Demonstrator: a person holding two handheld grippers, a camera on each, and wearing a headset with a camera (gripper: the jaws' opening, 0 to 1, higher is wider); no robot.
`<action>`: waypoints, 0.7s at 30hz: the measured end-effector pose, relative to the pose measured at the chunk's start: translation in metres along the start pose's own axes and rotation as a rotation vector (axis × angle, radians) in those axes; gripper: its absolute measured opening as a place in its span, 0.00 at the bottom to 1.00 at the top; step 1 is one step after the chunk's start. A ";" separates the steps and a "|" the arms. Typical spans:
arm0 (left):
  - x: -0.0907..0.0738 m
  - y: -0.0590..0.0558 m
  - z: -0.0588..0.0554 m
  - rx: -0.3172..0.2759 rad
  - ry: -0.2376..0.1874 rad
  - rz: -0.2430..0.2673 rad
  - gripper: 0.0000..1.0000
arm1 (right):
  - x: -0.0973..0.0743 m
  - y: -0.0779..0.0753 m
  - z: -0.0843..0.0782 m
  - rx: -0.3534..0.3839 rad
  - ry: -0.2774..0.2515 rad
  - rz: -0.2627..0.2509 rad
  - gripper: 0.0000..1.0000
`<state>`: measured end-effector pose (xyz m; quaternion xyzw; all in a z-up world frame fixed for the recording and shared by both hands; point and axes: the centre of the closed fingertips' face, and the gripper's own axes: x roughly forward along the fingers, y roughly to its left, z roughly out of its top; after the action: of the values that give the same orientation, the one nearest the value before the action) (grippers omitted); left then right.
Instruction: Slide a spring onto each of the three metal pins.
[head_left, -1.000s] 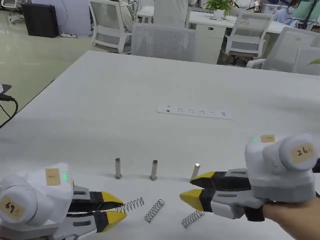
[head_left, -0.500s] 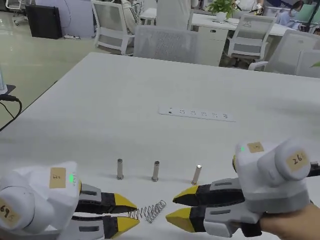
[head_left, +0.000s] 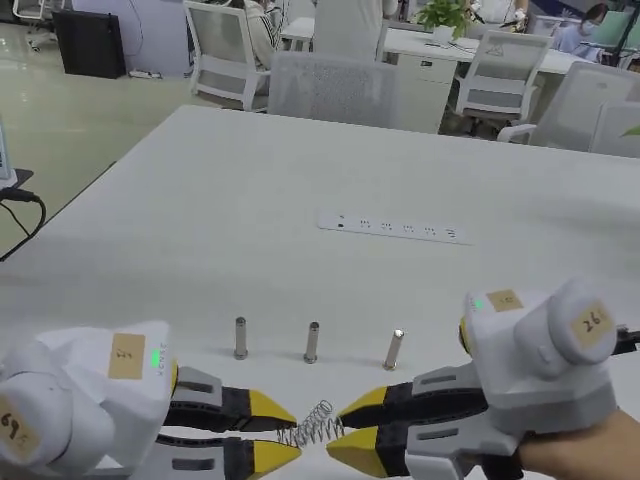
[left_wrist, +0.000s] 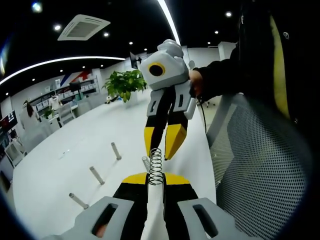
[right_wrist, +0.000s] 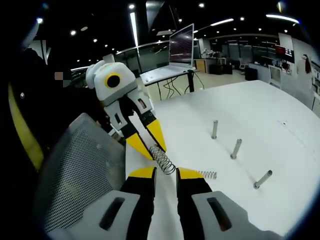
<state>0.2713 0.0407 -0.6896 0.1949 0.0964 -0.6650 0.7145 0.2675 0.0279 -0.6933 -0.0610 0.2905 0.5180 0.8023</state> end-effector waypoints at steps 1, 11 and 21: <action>0.000 0.000 0.001 -0.003 -0.003 0.000 0.03 | 0.000 0.000 0.000 0.002 0.000 0.003 0.13; 0.001 0.000 -0.003 0.005 0.010 0.000 0.03 | -0.002 0.003 0.005 -0.015 0.004 0.000 0.09; 0.003 0.000 -0.005 0.004 0.017 0.003 0.02 | -0.003 0.008 0.013 -0.073 0.035 -0.007 0.08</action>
<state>0.2718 0.0398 -0.6951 0.2022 0.1010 -0.6625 0.7141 0.2646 0.0345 -0.6793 -0.1003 0.2850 0.5241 0.7962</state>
